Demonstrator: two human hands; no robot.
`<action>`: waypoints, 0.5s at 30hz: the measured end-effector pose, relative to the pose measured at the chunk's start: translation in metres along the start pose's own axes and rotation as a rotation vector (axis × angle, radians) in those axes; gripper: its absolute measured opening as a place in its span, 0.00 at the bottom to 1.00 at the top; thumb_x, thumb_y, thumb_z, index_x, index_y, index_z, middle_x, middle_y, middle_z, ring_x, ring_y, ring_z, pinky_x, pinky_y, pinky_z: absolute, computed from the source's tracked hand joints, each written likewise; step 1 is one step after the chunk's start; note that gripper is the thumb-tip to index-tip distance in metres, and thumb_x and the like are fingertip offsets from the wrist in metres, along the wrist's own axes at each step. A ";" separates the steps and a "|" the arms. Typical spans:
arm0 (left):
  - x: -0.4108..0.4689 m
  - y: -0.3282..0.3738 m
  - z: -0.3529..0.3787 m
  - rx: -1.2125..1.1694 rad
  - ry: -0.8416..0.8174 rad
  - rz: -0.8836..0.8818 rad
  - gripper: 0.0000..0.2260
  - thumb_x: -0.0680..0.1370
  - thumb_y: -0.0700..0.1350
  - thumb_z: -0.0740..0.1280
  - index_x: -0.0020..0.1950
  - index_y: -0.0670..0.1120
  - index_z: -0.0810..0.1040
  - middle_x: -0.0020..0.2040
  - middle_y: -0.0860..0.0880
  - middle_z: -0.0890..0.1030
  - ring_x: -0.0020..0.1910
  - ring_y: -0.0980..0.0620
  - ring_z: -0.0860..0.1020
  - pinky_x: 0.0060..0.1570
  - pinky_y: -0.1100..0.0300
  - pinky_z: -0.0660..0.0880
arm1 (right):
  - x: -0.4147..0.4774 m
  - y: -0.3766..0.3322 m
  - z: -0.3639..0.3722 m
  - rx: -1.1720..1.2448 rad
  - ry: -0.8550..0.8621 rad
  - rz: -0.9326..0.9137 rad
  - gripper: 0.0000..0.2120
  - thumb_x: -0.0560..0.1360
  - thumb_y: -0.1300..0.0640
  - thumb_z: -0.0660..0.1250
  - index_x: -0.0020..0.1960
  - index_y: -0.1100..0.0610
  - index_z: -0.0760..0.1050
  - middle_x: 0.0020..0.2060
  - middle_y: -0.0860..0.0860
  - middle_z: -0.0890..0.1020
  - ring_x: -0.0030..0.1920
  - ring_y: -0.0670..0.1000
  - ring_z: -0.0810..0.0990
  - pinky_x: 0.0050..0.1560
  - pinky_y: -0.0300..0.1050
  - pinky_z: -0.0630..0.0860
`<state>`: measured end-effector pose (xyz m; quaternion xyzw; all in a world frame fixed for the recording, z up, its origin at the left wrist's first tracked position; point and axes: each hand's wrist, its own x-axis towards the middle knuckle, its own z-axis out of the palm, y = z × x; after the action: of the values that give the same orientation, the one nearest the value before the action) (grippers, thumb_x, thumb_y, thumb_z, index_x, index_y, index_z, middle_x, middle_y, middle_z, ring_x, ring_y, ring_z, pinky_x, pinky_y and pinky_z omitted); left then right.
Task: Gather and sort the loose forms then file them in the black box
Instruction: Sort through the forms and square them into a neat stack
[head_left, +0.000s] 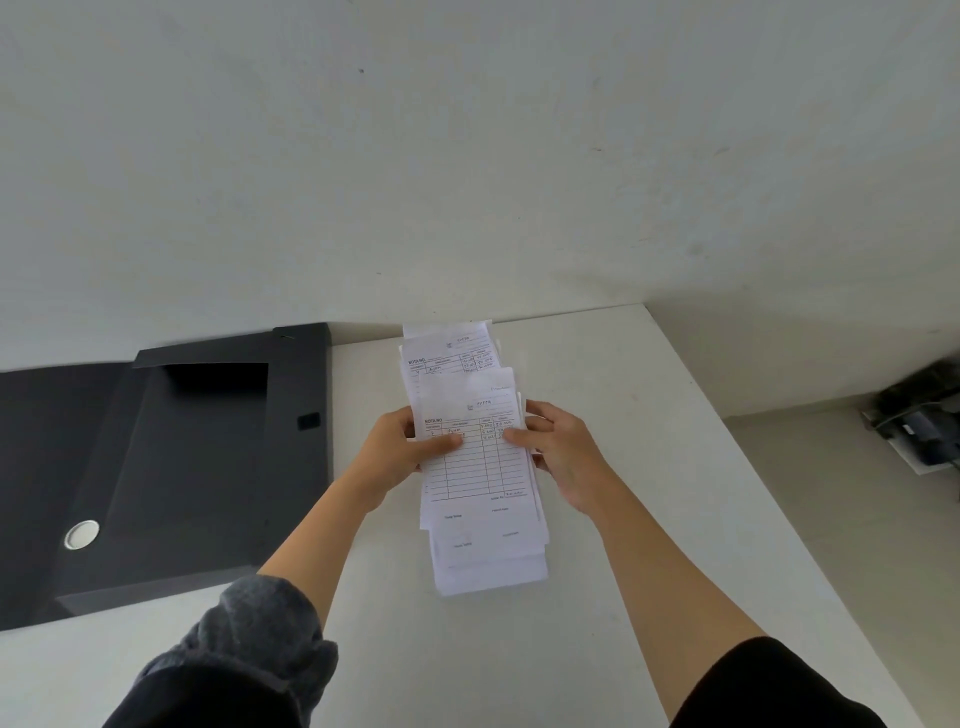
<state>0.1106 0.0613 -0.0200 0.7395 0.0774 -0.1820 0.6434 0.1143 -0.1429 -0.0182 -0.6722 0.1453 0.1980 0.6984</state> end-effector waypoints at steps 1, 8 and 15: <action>-0.001 -0.001 0.001 0.012 0.015 0.012 0.13 0.70 0.44 0.75 0.52 0.53 0.77 0.49 0.55 0.82 0.49 0.54 0.81 0.40 0.63 0.78 | 0.000 -0.001 0.001 -0.024 -0.005 -0.009 0.21 0.71 0.65 0.70 0.63 0.55 0.73 0.52 0.53 0.85 0.51 0.54 0.84 0.54 0.51 0.79; -0.003 -0.008 0.007 -0.107 0.049 0.008 0.23 0.73 0.47 0.72 0.65 0.54 0.68 0.56 0.54 0.80 0.53 0.53 0.80 0.45 0.57 0.80 | -0.001 0.000 0.007 -0.163 -0.010 -0.033 0.15 0.75 0.66 0.65 0.59 0.54 0.71 0.51 0.57 0.84 0.52 0.57 0.84 0.56 0.54 0.80; 0.000 -0.003 -0.004 -0.302 -0.004 -0.035 0.24 0.73 0.30 0.67 0.64 0.49 0.69 0.58 0.46 0.80 0.55 0.43 0.81 0.49 0.48 0.80 | -0.005 0.000 0.006 -0.102 -0.118 0.087 0.15 0.76 0.67 0.64 0.62 0.59 0.73 0.54 0.57 0.83 0.52 0.55 0.83 0.54 0.49 0.79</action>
<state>0.1097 0.0659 -0.0226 0.6325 0.1156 -0.1809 0.7442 0.1097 -0.1374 -0.0159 -0.6871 0.1225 0.2748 0.6613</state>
